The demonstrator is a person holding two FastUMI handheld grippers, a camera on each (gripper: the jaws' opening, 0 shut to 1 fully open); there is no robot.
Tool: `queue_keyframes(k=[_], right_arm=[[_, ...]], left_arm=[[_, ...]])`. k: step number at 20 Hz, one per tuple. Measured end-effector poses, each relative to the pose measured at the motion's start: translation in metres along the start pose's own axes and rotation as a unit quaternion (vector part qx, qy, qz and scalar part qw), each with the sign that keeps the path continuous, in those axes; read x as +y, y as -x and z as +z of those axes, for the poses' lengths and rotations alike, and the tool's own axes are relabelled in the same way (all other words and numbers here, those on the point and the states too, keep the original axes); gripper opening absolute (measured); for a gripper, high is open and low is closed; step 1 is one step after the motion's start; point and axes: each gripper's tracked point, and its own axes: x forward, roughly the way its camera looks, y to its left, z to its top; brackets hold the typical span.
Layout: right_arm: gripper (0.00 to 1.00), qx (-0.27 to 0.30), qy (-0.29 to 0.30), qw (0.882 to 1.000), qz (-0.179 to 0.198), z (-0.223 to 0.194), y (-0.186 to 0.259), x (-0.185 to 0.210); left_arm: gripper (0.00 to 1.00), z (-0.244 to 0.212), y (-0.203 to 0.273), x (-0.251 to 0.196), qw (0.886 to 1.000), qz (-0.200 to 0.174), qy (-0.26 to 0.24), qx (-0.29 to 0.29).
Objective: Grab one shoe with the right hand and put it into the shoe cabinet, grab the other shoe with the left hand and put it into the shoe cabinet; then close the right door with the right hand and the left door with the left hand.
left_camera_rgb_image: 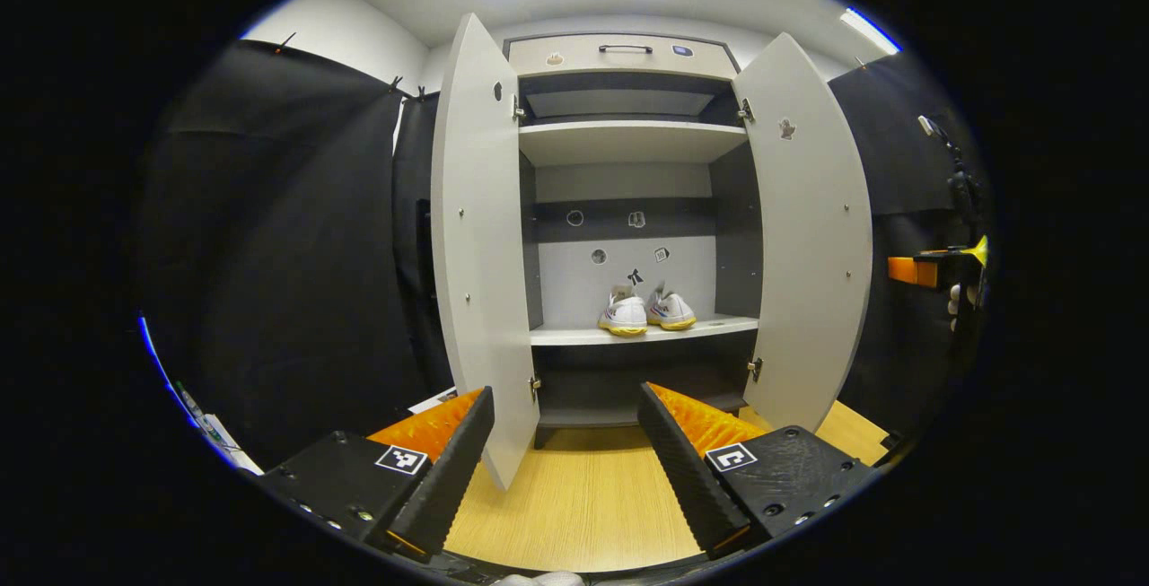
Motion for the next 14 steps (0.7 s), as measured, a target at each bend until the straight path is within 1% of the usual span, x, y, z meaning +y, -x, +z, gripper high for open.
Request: queue_keyframes(k=[4, 5, 6, 7, 8, 9, 10, 11, 12, 14], right_arm=[[1.00, -0.001, -0.007, 1.000, 0.004, 0.011, -0.037, -0.004], [0.98, -0.003, -0.005, 1.000, 0.009, 0.014, -0.042, -0.001], [1.00, -0.007, -0.002, 1.000, 0.010, 0.015, -0.044, -0.003], [0.97, -0.015, -0.004, 1.000, 0.025, 0.020, -0.045, 0.001], [0.96, -0.011, 0.000, 0.999, 0.040, 0.020, -0.047, 0.008], [0.96, -0.007, 0.001, 0.999, 0.050, 0.017, -0.043, 0.011], [0.87, -0.008, -0.001, 0.998, 0.054, 0.019, -0.045, 0.012], [0.93, -0.005, 0.000, 0.998, 0.055, 0.018, -0.044, 0.013], [0.84, -0.011, 0.000, 0.999, 0.053, 0.020, -0.043, 0.013], [0.83, -0.011, -0.004, 0.999, 0.053, 0.020, -0.041, 0.020]], left_arm=[[0.96, -0.002, -0.008, 0.000, 1.000, 0.018, -0.001, 0.007], [0.96, -0.003, -0.009, 0.000, 1.000, 0.022, 0.001, 0.009], [0.96, -0.004, -0.009, -0.001, 1.000, 0.025, 0.002, 0.011], [0.96, -0.005, -0.010, -0.003, 1.000, 0.027, 0.002, 0.011], [0.96, -0.006, -0.012, -0.006, 1.000, 0.027, 0.001, 0.010], [0.96, -0.008, -0.012, -0.009, 1.000, 0.026, 0.000, 0.013], [0.96, -0.011, -0.013, -0.011, 1.000, 0.022, 0.001, 0.017], [0.96, -0.013, -0.014, -0.014, 1.000, 0.019, 0.001, 0.020], [0.96, -0.013, -0.014, -0.016, 1.000, 0.017, 0.001, 0.022], [0.97, -0.012, -0.014, -0.017, 1.000, 0.014, 0.002, 0.021]])
